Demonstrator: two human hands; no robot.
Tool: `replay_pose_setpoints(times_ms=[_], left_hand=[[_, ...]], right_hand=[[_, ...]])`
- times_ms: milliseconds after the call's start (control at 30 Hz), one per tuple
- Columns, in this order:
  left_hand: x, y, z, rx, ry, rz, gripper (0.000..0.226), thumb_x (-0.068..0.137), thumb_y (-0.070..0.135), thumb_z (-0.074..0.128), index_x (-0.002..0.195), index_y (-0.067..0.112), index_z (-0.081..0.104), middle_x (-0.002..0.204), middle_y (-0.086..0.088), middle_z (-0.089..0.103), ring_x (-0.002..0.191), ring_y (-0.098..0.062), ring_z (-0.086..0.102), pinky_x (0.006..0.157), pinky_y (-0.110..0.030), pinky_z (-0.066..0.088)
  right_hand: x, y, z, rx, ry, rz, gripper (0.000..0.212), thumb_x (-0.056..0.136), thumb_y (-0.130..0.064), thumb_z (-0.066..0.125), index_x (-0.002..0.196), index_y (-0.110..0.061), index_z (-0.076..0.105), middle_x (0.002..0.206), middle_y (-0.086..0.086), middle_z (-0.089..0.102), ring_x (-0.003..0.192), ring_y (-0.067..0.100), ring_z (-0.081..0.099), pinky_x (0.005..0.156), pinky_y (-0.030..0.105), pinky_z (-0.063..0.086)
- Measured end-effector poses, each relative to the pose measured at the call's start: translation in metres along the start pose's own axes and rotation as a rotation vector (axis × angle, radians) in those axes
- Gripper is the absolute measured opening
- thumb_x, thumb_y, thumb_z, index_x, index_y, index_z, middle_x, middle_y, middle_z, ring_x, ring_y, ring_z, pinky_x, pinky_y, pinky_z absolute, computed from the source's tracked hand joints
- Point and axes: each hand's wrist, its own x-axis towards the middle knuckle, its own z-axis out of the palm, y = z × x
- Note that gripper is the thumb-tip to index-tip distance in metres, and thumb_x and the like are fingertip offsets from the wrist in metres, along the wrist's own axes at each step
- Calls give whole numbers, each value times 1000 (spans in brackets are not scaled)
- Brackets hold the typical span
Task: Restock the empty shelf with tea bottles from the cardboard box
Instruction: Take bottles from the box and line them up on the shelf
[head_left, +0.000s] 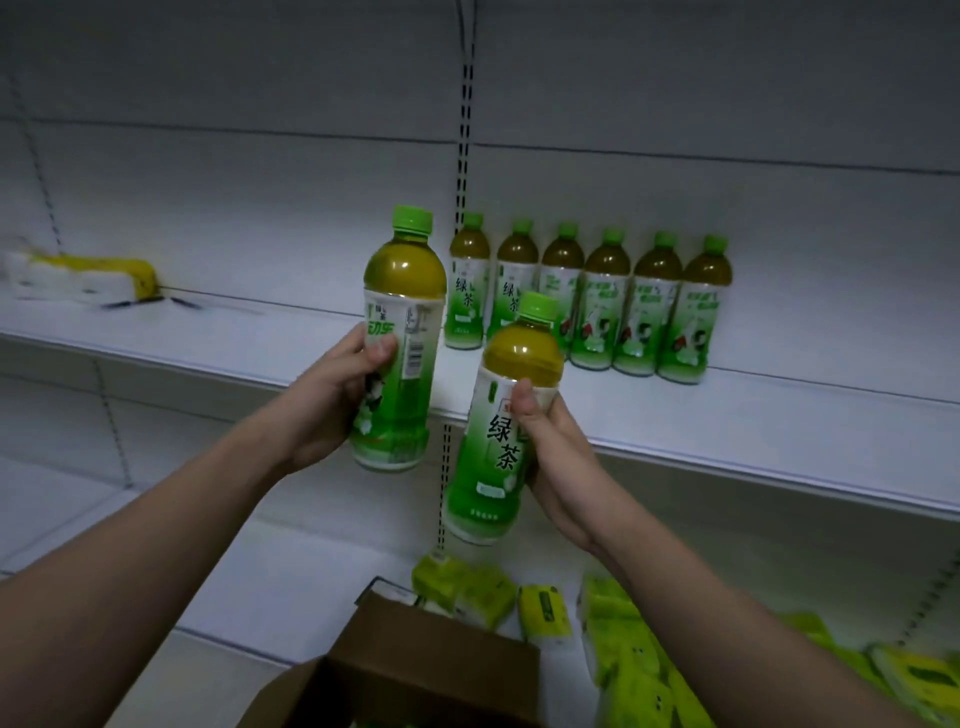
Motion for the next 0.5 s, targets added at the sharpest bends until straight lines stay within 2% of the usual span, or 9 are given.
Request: replay_pose_setpoints(times_ms=[67, 200, 267, 400, 500], left_hand=[[14, 8, 3, 6, 26, 41, 40, 83, 33, 53, 123, 24, 54, 105, 1, 71, 97, -16, 68, 79, -33, 55], [40, 15, 9, -8, 86, 66, 47, 79, 32, 60, 125, 21, 55, 114, -3, 67, 114, -25, 59, 96, -46, 46], [53, 16, 9, -22, 119, 60, 45, 77, 30, 64, 120, 18, 59, 116, -6, 67, 117, -27, 57, 99, -47, 44], [77, 8, 8, -30, 132, 39, 39, 76, 27, 65, 113, 15, 65, 112, -7, 71, 108, -23, 63, 89, -38, 50], [93, -7, 7, -31, 138, 29, 35, 78, 25, 65, 112, 14, 65, 106, -5, 74, 99, -19, 69, 78, -30, 52]], right_hand=[[10, -16, -2, 13, 51, -64, 77, 59, -64, 71, 125, -28, 55, 119, -2, 71, 112, 15, 66, 96, 36, 51], [30, -43, -9, 13, 133, -133, 82, 61, -68, 70, 131, -30, 52, 122, -2, 69, 114, 18, 65, 102, 44, 48], [42, -51, -13, -27, 191, -147, 89, 58, -72, 70, 134, -34, 46, 128, -5, 65, 119, 18, 60, 106, 49, 44], [62, -55, -21, -130, 299, -143, 110, 48, -81, 69, 142, -39, 30, 140, -7, 51, 129, 20, 49, 109, 52, 37], [76, -47, -25, -225, 330, -159, 97, 57, -77, 67, 138, -41, 28, 133, -13, 48, 124, 16, 45, 102, 41, 37]])
